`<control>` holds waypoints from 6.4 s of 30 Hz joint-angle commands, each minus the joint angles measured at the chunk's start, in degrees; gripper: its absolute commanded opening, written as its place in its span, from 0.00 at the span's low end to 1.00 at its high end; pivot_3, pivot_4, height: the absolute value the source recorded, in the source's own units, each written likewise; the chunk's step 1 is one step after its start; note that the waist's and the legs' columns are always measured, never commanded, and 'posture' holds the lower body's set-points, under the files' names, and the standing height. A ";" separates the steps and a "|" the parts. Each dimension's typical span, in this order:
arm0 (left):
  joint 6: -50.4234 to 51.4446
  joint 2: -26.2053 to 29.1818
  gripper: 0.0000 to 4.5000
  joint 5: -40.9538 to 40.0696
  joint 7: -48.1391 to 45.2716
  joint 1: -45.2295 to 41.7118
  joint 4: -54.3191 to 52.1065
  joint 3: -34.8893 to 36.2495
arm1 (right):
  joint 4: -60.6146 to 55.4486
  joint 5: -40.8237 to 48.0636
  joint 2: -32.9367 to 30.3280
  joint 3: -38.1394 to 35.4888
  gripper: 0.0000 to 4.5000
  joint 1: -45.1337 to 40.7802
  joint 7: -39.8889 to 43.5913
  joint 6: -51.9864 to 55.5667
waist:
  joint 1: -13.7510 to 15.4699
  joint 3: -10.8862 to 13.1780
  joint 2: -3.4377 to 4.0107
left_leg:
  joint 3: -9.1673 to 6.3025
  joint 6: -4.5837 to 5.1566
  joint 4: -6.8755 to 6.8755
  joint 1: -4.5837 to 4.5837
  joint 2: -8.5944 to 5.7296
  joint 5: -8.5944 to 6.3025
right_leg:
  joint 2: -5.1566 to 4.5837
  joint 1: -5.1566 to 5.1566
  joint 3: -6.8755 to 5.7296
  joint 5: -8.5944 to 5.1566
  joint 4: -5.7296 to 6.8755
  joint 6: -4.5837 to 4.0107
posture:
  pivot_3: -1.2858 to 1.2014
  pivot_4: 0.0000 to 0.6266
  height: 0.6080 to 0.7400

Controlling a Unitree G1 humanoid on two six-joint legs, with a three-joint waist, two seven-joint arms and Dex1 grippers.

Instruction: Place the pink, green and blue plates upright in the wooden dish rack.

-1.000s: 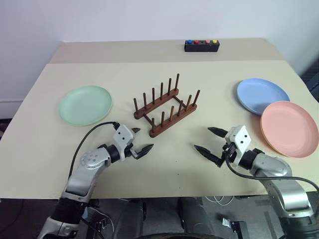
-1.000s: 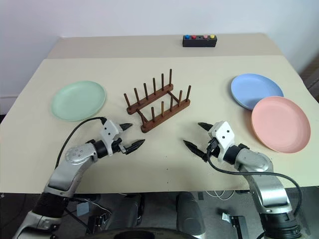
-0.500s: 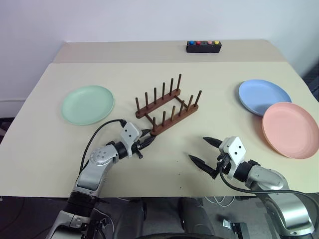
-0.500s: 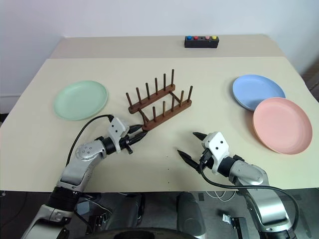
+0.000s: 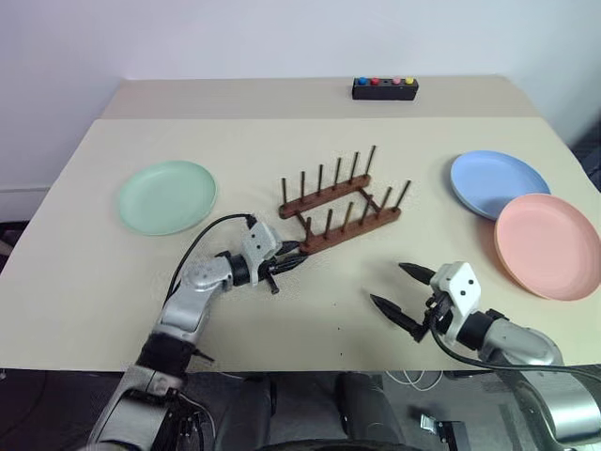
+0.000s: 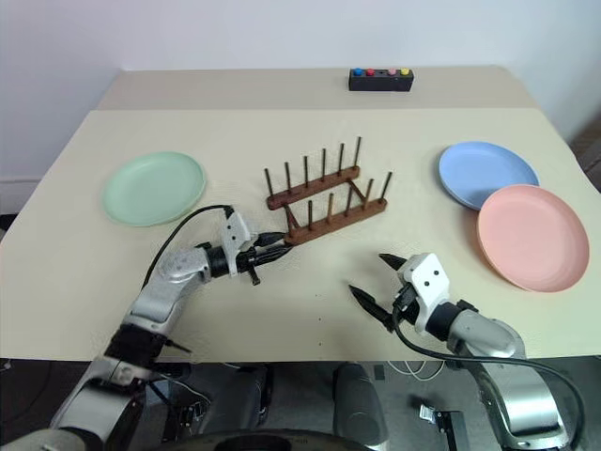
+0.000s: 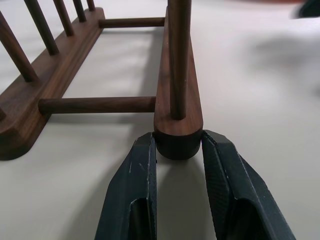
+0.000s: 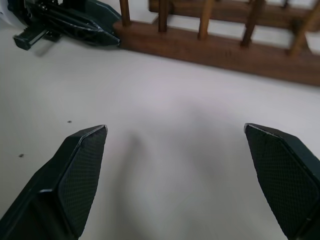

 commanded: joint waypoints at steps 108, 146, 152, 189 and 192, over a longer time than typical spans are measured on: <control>-12.43 -5.78 0.01 11.67 17.66 -9.32 17.05 -0.20 | 4.17 -13.61 -2.95 -10.07 0.00 -5.12 -7.99 -3.07 | -0.15 0.00 -0.01 | -0.01 0.01 -0.10 0.19 0.00 -0.01 | 0.01 0.11 0.02 0.00 0.04 0.13 | 0.52 0.24 1.00; 3.36 -1.22 0.00 -5.08 -7.99 2.93 -12.70 -5.10 | 5.49 -15.73 -5.29 -18.12 0.00 3.24 -12.64 9.42 | -0.03 0.01 -0.01 | -0.01 0.02 -0.09 0.09 0.00 -0.01 | -0.01 0.08 0.02 -0.11 -0.01 -0.05 | 0.52 0.24 1.00; 2.72 -1.34 0.00 -5.12 -8.55 2.78 -11.80 -5.34 | 2.05 -16.75 -5.62 -19.01 0.00 5.44 -12.18 6.90 | -0.15 0.01 0.00 | -0.01 0.02 -0.11 0.10 0.00 -0.01 | -0.01 0.07 0.02 -0.12 -0.03 -0.05 | 0.52 0.24 1.00; 1.48 -1.16 0.00 -4.60 -7.64 2.64 -10.95 -5.55 | 2.77 -22.13 -7.49 -18.71 0.01 6.50 -10.02 6.35 | -0.05 0.01 -0.01 | -0.01 0.02 -0.11 0.05 0.00 -0.01 | -0.01 0.05 0.02 -0.12 -0.06 -0.05 | 0.52 0.24 1.00; 1.42 -1.34 0.00 -4.64 -7.93 2.35 -10.64 -5.67 | 1.27 -22.79 -7.94 -19.95 0.01 6.82 -10.17 5.87 | -0.07 0.01 -0.01 | -0.01 0.02 -0.09 0.05 0.00 -0.01 | -0.01 0.05 0.02 -0.12 -0.07 -0.05 | 0.52 0.24 1.00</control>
